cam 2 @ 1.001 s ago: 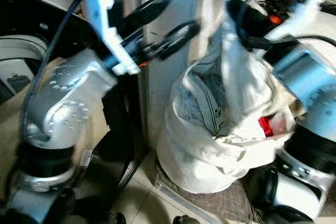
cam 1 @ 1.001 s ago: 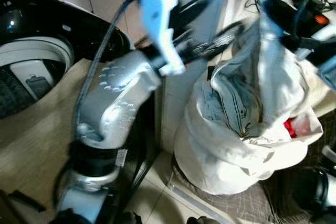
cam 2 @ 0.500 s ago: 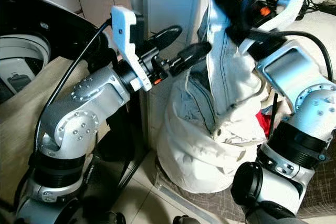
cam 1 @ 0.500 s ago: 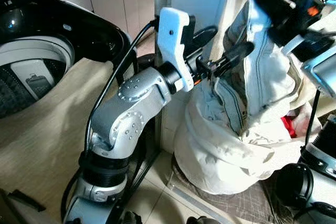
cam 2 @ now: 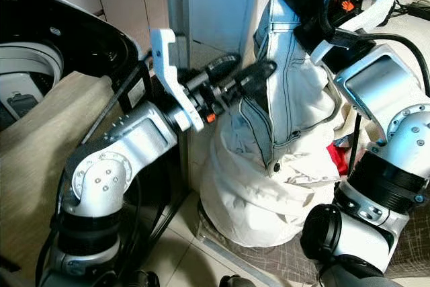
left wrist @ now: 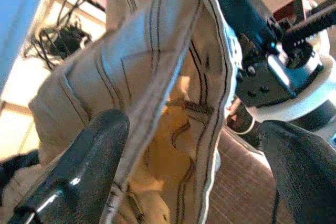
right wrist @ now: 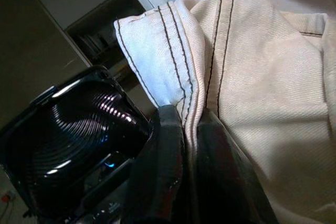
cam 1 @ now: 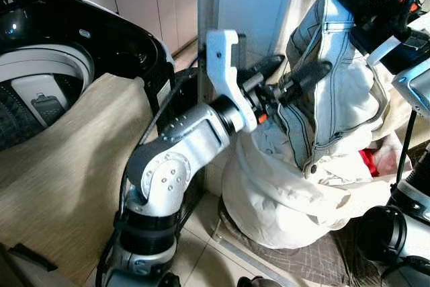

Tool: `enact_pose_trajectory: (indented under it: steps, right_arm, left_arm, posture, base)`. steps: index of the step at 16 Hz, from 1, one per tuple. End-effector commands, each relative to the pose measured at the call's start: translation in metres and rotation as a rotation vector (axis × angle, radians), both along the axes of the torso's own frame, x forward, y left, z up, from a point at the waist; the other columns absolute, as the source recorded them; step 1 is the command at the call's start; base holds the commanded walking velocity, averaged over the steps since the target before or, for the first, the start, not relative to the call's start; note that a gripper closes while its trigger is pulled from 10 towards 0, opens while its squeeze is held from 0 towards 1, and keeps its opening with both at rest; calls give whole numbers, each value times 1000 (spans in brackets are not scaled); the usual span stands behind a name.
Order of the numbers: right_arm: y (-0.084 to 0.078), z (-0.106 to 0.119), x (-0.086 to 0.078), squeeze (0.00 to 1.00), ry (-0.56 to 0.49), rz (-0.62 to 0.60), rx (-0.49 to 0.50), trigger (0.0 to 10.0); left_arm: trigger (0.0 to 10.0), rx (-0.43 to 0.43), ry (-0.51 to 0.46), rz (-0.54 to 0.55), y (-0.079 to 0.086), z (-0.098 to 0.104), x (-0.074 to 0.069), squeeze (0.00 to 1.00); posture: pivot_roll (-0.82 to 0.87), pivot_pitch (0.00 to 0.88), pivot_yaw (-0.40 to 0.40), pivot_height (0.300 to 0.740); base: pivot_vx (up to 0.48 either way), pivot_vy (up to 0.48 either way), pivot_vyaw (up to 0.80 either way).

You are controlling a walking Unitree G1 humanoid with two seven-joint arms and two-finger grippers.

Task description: Clothes washing

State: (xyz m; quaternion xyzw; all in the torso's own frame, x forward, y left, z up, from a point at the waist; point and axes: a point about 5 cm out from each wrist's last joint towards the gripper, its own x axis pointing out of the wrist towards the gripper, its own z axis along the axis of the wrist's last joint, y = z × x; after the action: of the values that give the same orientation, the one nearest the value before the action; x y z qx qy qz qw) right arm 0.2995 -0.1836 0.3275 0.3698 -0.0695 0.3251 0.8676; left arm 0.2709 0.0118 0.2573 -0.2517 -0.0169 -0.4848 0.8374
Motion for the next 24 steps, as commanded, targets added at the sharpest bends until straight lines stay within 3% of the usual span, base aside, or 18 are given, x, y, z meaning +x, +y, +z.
enact_pose_trajectory:
  steps: [1,2,3,4,5,11,12,24]
  right_arm:
    - [2,6,-3,0,-32,14,-11,0]
    - [2,5,-3,0,-31,14,-15,0]
    - [6,6,-4,0,-35,23,-19,0]
    - [8,5,-4,0,-35,26,-22,0]
    - [10,5,-4,0,-35,30,-24,0]
    - [21,4,-6,0,-35,55,-10,0]
    - [25,2,-7,0,-31,63,-10,0]
    - [27,-2,-7,0,-17,58,-25,0]
  left_arm:
    - [10000,23,-18,-41,-11,3,-8,1000]
    - [10000,39,-22,-35,-12,2,-8,1000]
    - [10000,110,-18,28,-14,-4,-2,847]
    - [10000,119,-9,52,-15,-6,1,63]
    - [10000,126,2,83,-15,-7,5,0]
    - [10000,111,37,175,-12,-10,17,0]
    - [0,86,60,207,-11,-11,21,0]
    - [0,53,43,202,-8,-9,22,0]
  posture:
    - [-101,38,-49,740]
    - [-101,38,-49,740]
    - [-102,36,-46,740]
    - [-102,39,-44,740]
    - [-101,37,-43,740]
    - [-99,38,-41,740]
    - [-100,38,-40,740]
    - [-100,36,-39,740]
  base:
    - [0,0,0]
    - [0,0,0]
    - [0,0,0]
    - [0,0,0]
    - [0,0,0]
    - [0,0,0]
    - [0,0,0]
    - [0,0,0]
